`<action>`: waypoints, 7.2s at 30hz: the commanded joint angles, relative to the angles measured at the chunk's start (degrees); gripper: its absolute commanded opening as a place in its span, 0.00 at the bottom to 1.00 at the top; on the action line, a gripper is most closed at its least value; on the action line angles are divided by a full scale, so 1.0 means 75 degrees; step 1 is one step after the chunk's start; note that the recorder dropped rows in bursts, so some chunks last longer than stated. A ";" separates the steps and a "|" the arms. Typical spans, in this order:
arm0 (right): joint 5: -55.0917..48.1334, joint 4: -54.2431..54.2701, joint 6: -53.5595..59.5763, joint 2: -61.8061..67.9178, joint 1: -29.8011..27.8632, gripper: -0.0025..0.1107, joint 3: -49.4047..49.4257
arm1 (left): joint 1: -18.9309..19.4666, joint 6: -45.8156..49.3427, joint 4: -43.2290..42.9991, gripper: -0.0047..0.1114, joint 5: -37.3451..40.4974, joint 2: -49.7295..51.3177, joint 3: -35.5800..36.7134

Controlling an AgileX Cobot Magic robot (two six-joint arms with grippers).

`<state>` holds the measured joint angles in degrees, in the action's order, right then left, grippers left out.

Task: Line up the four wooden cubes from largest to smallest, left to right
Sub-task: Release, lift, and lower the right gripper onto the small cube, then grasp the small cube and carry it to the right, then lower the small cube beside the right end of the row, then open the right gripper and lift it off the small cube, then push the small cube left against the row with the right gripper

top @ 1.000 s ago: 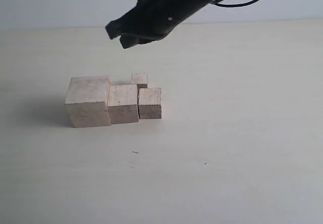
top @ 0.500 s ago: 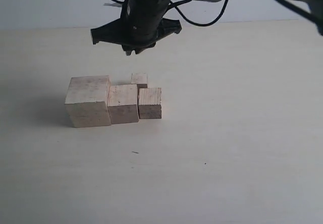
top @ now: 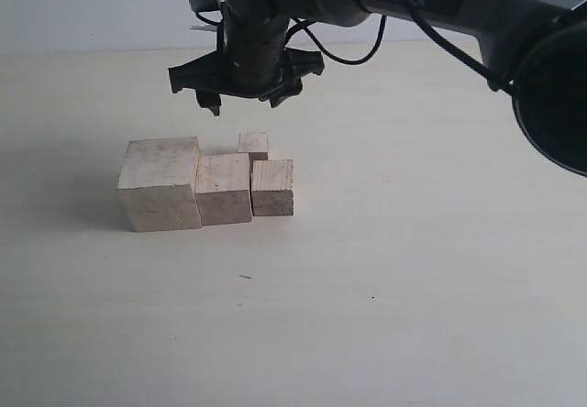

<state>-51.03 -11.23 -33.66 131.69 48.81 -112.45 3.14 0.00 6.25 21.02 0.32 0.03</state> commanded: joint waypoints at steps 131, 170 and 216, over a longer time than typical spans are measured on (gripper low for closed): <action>0.0219 0.6559 1.6536 -0.1436 -0.2598 0.45 0.4280 | -0.0038 0.0000 -0.0001 0.04 -0.0046 -0.0042 -0.0003; 0.0186 0.5033 1.0476 -0.1278 -0.2598 0.02 0.4280 | -0.0038 0.0000 -0.0001 0.04 -0.0046 -0.0042 -0.0003; 0.0029 0.5212 0.9513 -0.1293 -0.2598 0.02 0.4280 | -0.0038 0.0000 -0.0001 0.04 -0.0046 -0.0042 -0.0003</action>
<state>-52.09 27.09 39.64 122.15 29.28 -80.48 3.14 0.00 6.25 21.02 0.32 0.03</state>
